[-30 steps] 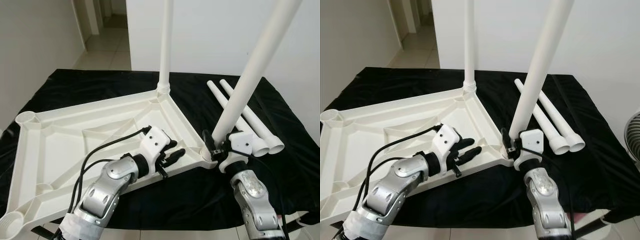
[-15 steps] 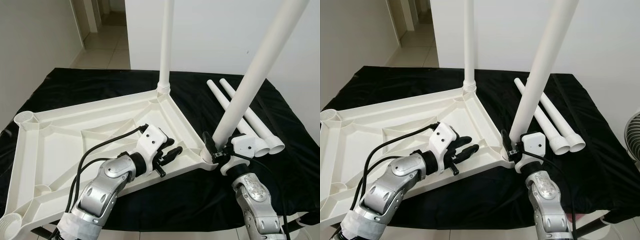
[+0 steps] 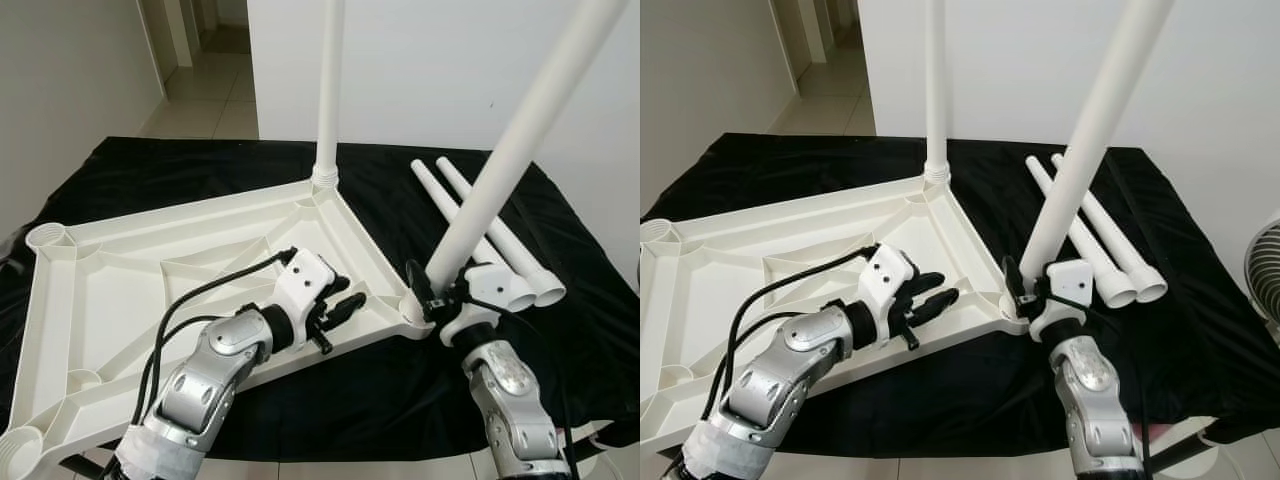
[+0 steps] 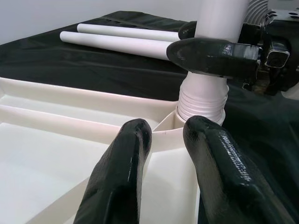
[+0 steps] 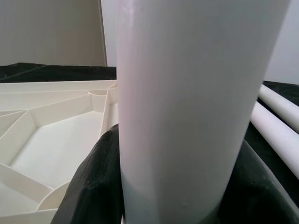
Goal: Building children table
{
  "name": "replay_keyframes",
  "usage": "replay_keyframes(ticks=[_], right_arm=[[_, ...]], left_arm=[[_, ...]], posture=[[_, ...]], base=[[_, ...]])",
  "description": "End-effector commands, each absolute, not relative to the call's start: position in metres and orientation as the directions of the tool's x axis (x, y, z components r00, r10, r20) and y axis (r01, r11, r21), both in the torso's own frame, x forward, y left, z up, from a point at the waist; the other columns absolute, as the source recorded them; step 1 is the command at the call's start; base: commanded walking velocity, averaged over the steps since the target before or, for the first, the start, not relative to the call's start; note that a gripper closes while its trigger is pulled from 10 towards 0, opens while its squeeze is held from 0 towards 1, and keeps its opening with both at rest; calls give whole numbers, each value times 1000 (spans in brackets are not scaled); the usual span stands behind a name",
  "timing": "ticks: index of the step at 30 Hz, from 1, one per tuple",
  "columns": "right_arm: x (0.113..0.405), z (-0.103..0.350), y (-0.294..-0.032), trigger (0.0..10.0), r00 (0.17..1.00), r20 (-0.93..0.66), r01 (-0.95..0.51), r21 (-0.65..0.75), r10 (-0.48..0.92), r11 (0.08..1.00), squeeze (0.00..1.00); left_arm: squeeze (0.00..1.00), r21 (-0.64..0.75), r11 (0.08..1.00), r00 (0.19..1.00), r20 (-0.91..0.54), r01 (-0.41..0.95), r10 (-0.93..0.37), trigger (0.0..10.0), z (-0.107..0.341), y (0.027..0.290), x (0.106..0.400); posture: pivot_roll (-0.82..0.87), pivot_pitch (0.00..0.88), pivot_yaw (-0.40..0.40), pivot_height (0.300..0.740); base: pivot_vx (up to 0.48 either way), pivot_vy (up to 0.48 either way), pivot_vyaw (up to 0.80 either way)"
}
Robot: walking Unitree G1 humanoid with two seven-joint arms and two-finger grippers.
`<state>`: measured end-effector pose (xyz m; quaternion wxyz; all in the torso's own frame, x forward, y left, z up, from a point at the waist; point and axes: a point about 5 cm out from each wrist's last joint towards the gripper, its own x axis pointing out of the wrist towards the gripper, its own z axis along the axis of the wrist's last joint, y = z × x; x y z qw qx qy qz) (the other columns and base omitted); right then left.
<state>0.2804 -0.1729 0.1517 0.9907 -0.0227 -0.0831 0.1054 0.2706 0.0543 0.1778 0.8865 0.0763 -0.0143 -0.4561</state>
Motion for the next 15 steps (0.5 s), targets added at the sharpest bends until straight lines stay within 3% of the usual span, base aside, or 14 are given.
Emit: replay_keyframes(ticks=[1, 15], right_arm=[[281, 115, -180, 10000, 985, -53, -164, -12, 163, 986, 0], [275, 101, -187, 10000, 992, -89, -76, 131, 88, 988, 0]], left_arm=[[0, 154, 571, 581, -33, 807, -813, 10000, 182, 53, 270], [0, 155, 576, 587, -31, 803, -809, 10000, 184, 55, 269]], posture=[[-14, 79, 23, 740], [-12, 86, 25, 740]], base=[[0, 0, 0], [0, 0, 0]])
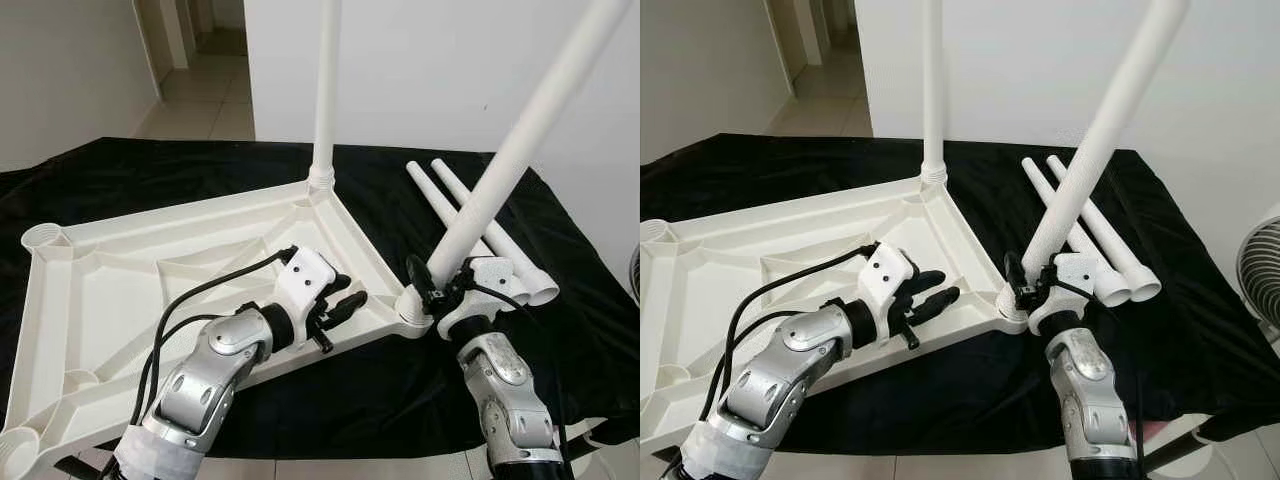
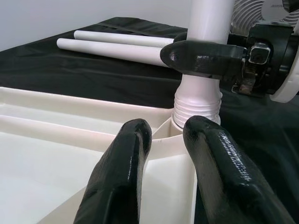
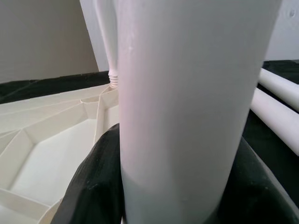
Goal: Building children table
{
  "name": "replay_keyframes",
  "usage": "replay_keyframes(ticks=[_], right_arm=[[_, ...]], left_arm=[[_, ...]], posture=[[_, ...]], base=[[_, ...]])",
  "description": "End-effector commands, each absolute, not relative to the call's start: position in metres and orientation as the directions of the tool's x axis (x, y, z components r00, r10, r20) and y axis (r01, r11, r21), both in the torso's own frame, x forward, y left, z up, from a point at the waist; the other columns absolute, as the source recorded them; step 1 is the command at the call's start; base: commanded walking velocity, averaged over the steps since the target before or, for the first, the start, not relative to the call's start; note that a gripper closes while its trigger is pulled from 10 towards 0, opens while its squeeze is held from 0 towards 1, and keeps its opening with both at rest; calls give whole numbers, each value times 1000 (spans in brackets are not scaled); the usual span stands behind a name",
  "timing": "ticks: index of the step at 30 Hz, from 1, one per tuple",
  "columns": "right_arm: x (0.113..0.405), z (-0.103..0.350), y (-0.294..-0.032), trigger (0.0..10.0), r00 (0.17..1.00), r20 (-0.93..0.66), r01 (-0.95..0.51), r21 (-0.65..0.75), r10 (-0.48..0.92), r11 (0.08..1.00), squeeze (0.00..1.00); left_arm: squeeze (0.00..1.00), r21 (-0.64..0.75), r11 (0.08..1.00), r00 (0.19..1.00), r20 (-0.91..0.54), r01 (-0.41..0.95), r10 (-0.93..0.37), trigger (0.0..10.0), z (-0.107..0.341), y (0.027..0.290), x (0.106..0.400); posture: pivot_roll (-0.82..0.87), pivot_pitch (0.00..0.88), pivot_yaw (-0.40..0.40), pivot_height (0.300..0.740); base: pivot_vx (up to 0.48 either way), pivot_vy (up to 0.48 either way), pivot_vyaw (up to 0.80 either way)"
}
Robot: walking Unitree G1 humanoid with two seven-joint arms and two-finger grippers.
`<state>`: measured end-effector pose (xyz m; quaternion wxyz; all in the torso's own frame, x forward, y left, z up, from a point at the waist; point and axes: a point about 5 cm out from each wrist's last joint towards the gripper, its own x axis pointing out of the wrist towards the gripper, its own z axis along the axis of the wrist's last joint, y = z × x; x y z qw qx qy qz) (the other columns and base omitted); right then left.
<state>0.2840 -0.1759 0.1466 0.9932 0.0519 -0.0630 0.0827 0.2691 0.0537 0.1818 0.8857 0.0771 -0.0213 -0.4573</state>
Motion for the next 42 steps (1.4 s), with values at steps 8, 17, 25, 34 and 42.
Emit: replay_keyframes(ticks=[8, 17, 25, 34, 42], right_arm=[[268, 109, -177, 10000, 988, -5, -155, 14, 156, 988, 0], [258, 107, -165, 10000, 959, 12, -280, -109, 283, 954, 0], [262, 106, -166, 10000, 957, 2, -287, -135, 290, 949, 0], [254, 110, -157, 10000, 916, 43, -380, -223, 398, 898, 0], [262, 106, -170, 10000, 955, 6, -296, -94, 298, 950, 0]], left_arm=[[0, 156, 577, 587, -29, 802, -809, 10000, 185, 55, 269], [0, 157, 581, 591, -30, 799, -806, 10000, 185, 57, 269], [0, 157, 580, 592, -31, 799, -806, 10000, 186, 58, 269], [0, 161, 581, 593, -32, 797, -805, 10000, 187, 58, 269], [0, 160, 578, 590, -33, 800, -807, 10000, 187, 58, 269]], posture=[[-12, 85, 27, 740], [-7, 89, 28, 740], [-6, 87, 31, 740], [0, 86, 30, 740], [-2, 87, 34, 740]], base=[[0, 0, 0], [0, 0, 0], [0, 0, 0], [0, 0, 0], [0, 0, 0]])
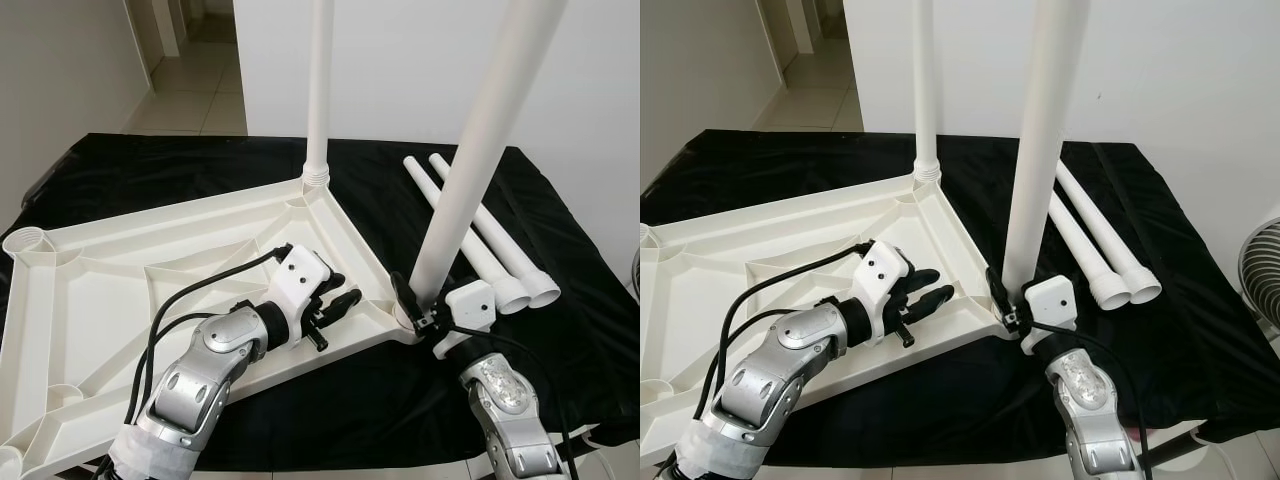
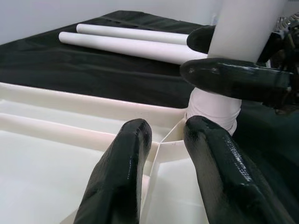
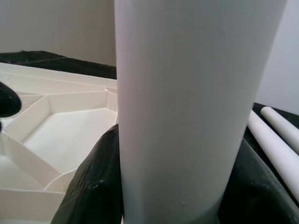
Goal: Building children table
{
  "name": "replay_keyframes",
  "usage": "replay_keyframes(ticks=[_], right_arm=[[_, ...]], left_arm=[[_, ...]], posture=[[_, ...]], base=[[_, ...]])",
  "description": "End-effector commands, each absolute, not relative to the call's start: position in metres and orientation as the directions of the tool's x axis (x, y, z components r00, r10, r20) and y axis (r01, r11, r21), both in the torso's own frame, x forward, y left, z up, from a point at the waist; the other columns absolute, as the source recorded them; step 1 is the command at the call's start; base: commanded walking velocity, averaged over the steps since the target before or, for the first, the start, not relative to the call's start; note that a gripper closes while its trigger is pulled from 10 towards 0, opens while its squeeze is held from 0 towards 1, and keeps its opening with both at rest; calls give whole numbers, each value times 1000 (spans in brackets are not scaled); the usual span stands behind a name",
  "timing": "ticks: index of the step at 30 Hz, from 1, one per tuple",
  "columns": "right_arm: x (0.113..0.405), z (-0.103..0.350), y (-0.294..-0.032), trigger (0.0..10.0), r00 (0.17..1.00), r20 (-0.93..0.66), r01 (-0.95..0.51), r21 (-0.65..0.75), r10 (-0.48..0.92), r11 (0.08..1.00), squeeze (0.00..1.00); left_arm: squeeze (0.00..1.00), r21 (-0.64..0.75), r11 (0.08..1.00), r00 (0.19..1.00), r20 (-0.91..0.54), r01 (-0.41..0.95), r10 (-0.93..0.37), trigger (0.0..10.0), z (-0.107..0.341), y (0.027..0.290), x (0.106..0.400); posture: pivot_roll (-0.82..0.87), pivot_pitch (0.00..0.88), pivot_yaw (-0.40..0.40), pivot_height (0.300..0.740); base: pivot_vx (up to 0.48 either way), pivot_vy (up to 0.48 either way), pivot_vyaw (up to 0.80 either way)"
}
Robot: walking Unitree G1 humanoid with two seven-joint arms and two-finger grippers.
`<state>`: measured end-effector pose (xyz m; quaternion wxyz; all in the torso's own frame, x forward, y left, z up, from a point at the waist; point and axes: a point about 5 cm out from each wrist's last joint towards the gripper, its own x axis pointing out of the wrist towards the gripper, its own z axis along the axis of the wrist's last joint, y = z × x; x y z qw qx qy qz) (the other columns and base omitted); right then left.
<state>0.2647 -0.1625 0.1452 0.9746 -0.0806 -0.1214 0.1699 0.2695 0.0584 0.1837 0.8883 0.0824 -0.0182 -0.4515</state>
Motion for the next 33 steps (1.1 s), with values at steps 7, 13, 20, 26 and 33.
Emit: replay_keyframes(ticks=[7, 13, 20, 26, 33], right_arm=[[269, 92, -177, 10000, 972, -97, -218, -31, 214, 976, 0], [269, 86, -176, 10000, 971, -121, -208, 3, 207, 978, 0], [267, 79, -183, 10000, 983, -136, -109, 121, 125, 987, 0], [257, 83, -178, 10000, 986, -69, -143, 116, 152, 983, 0], [255, 89, -173, 10000, 974, -30, -226, -28, 225, 974, 0]], left_arm=[[0, 161, 577, 588, -31, 801, -808, 10000, 187, 58, 268], [0, 162, 578, 590, -30, 800, -807, 10000, 188, 58, 268], [0, 161, 578, 589, -29, 800, -808, 10000, 188, 58, 267], [0, 157, 578, 589, -30, 801, -808, 10000, 188, 58, 266], [0, 160, 575, 587, -31, 802, -809, 10000, 188, 58, 267]], posture=[[0, 85, 31, 740], [1, 82, 29, 740], [4, 81, 25, 740], [2, 82, 26, 740], [-1, 83, 28, 740]], base=[[0, 0, 0], [0, 0, 0], [0, 0, 0], [0, 0, 0], [0, 0, 0]])
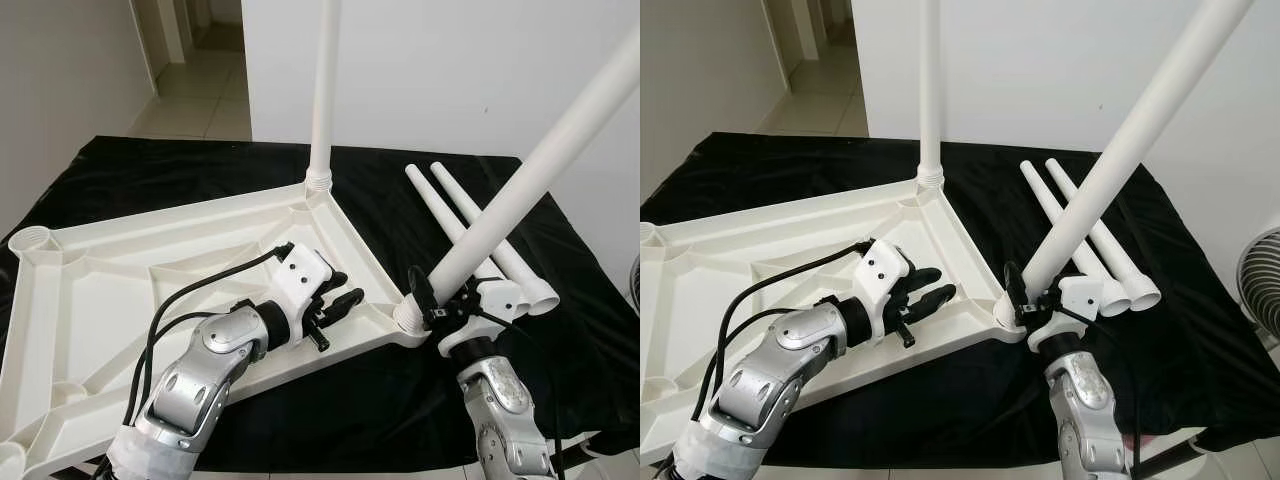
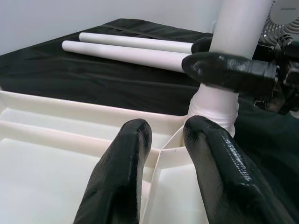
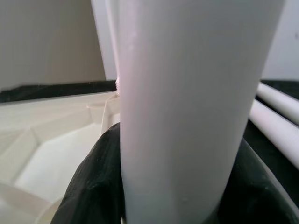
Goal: Building children table
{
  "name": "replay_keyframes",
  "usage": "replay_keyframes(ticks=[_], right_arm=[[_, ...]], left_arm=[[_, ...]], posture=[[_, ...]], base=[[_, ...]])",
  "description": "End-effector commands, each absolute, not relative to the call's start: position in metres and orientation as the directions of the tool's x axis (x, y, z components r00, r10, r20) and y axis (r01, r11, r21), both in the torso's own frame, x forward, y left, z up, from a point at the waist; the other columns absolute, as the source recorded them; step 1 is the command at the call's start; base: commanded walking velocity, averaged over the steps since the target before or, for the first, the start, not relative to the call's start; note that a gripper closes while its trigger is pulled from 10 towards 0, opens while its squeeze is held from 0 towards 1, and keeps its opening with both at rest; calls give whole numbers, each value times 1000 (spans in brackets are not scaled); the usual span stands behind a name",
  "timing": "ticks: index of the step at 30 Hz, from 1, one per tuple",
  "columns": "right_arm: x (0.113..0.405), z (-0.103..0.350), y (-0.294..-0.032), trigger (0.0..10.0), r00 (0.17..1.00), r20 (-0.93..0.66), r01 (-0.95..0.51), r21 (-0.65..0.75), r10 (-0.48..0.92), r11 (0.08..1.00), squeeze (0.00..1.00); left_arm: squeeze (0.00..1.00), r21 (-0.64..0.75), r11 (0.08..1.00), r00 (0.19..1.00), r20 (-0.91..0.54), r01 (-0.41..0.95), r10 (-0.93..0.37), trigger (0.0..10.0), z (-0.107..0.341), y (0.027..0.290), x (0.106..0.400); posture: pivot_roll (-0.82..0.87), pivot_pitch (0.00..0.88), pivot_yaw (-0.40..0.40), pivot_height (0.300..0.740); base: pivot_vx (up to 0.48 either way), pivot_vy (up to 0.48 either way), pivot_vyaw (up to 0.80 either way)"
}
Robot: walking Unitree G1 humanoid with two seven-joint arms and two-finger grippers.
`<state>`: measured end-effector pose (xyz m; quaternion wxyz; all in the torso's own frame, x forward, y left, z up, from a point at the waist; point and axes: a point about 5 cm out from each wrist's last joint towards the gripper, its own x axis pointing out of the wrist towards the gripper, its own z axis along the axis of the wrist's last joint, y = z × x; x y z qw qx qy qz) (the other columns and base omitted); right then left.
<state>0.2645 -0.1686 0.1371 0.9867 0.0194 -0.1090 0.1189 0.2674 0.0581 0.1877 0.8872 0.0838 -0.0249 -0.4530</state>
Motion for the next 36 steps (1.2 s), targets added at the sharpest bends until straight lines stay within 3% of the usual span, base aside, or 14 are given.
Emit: replay_keyframes(ticks=[1, 12, 22, 31, 36], right_arm=[[255, 89, -173, 10000, 972, -28, -236, -68, 234, 970, 0], [269, 88, -174, 10000, 953, -133, -294, -176, 273, 939, 0], [277, 88, -183, 10000, 938, -185, -319, -132, 293, 939, 0], [267, 76, -194, 10000, 973, -150, -170, 41, 174, 985, 0], [257, 76, -183, 10000, 980, -91, -169, 107, 179, 980, 0]], left_arm=[[0, 160, 576, 587, -31, 802, -809, 10000, 188, 58, 267], [0, 159, 578, 589, -34, 801, -807, 10000, 188, 59, 266], [0, 160, 580, 592, -33, 799, -806, 10000, 189, 60, 266], [0, 160, 583, 595, -32, 796, -803, 10000, 189, 61, 265], [0, 159, 579, 590, -34, 800, -806, 10000, 190, 61, 266]], posture=[[-1, 83, 28, 740], [1, 90, 32, 740], [4, 92, 30, 740], [8, 94, 27, 740], [5, 96, 36, 740]], base=[[0, 0, 0], [0, 0, 0], [0, 0, 0], [0, 0, 0], [0, 0, 0]])
